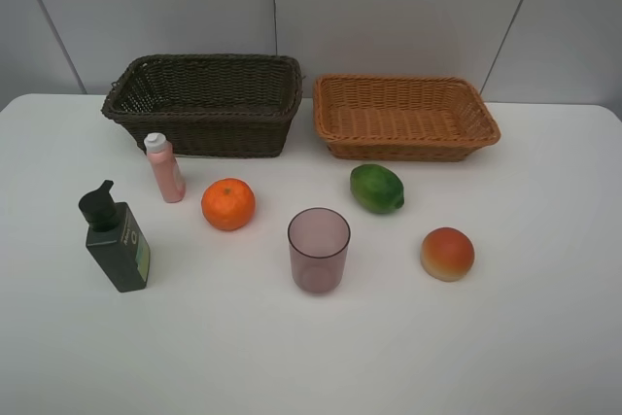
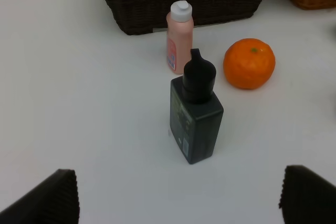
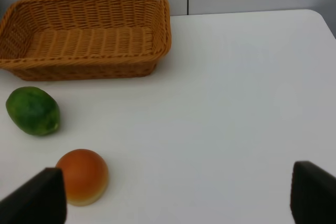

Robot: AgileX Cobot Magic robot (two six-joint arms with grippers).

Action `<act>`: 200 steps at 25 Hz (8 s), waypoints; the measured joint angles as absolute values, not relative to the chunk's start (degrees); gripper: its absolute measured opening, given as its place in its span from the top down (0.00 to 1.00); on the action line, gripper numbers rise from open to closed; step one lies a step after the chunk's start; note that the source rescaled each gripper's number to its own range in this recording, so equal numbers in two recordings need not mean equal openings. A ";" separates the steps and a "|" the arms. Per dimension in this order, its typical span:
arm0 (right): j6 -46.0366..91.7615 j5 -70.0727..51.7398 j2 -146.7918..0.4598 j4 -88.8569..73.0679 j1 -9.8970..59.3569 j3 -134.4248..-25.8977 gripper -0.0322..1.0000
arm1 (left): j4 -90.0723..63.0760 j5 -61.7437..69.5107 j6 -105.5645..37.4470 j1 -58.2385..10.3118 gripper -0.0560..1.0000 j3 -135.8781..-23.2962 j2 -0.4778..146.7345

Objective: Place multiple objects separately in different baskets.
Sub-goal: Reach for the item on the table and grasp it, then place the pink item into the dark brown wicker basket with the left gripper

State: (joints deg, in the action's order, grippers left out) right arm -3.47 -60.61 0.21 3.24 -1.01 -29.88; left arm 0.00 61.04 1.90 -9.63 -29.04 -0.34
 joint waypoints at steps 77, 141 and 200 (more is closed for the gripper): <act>-3.48 -60.61 0.21 3.24 -1.01 -29.88 0.21 | 11.16 39.62 23.63 -16.19 0.01 -64.98 97.53; -3.48 -60.61 0.21 3.24 -1.01 -29.88 0.21 | 8.96 25.28 27.30 -16.85 0.56 -65.47 111.05; -3.48 -60.61 0.21 3.24 -1.01 -29.88 0.21 | 13.36 51.51 19.84 -12.16 0.56 -106.78 121.03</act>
State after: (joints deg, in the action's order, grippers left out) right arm -3.48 -60.61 0.21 3.24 -1.01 -29.88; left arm 13.36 51.51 19.84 -12.16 -106.78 121.03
